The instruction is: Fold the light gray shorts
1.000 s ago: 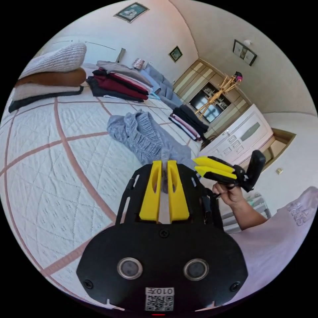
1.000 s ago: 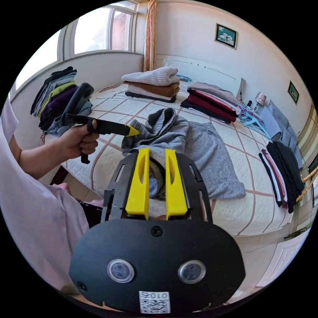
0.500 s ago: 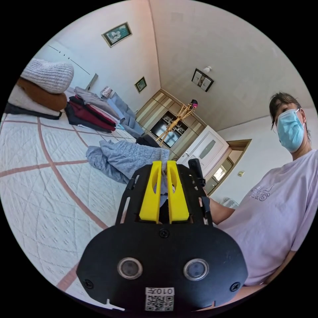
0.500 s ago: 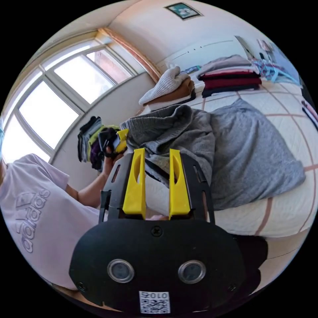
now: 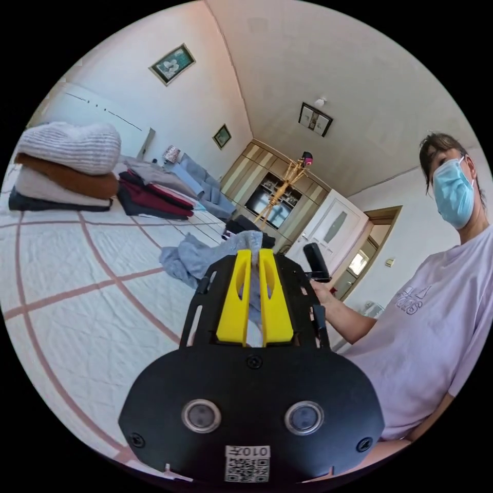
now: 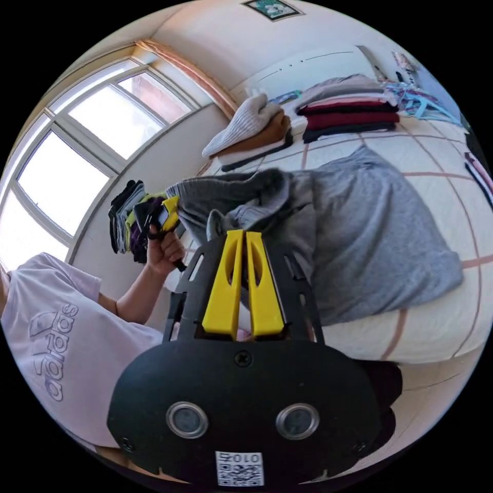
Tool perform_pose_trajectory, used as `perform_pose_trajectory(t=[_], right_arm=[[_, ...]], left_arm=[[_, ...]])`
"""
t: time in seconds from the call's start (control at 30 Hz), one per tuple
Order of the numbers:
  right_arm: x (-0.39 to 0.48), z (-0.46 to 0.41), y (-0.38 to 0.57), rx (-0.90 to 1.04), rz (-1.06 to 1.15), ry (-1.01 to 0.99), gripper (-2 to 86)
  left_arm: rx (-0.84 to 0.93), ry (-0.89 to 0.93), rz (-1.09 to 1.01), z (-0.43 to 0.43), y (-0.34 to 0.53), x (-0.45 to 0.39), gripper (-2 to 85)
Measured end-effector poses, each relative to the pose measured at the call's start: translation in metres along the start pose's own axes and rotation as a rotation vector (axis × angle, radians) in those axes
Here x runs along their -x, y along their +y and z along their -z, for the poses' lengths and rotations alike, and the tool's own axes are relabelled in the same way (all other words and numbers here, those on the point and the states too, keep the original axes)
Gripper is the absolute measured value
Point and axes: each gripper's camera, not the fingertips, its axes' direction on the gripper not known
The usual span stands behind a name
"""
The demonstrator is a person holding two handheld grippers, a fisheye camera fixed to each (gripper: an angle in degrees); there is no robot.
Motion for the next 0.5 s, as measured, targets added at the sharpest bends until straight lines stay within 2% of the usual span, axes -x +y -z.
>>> perform_pose_trajectory(t=[0.03, 0.17, 0.2, 0.3, 0.4, 0.5], right_arm=[[0.001, 0.011, 0.001, -0.019, -0.003, 0.037, 3.6], [0.032, 0.085, 0.011, -0.138, 0.045, 0.401, 3.1], [0.047, 0.096, 0.014, -0.16, 0.085, 0.528, 3.0], [0.067, 0.09, 0.018, -0.142, 0.16, 0.731, 3.1], [0.053, 0.042, 0.029, 0.055, 0.134, 0.77, 4.5], [0.042, 0.022, 0.059, 0.037, 0.052, 0.634, 9.3]], left_arm=[[-0.019, -0.05, -0.003, 0.017, -0.009, 0.005, 0.5], [-0.051, -0.102, -0.099, 0.058, -0.042, -0.001, 0.5], [-0.042, -0.105, -0.118, 0.059, -0.046, -0.003, 0.5], [0.06, -0.144, -0.18, 0.042, -0.062, -0.012, 0.4], [0.195, -0.222, -0.141, 0.011, -0.063, -0.002, 0.4], [0.25, -0.247, -0.121, 0.001, -0.061, 0.003, 0.4]])
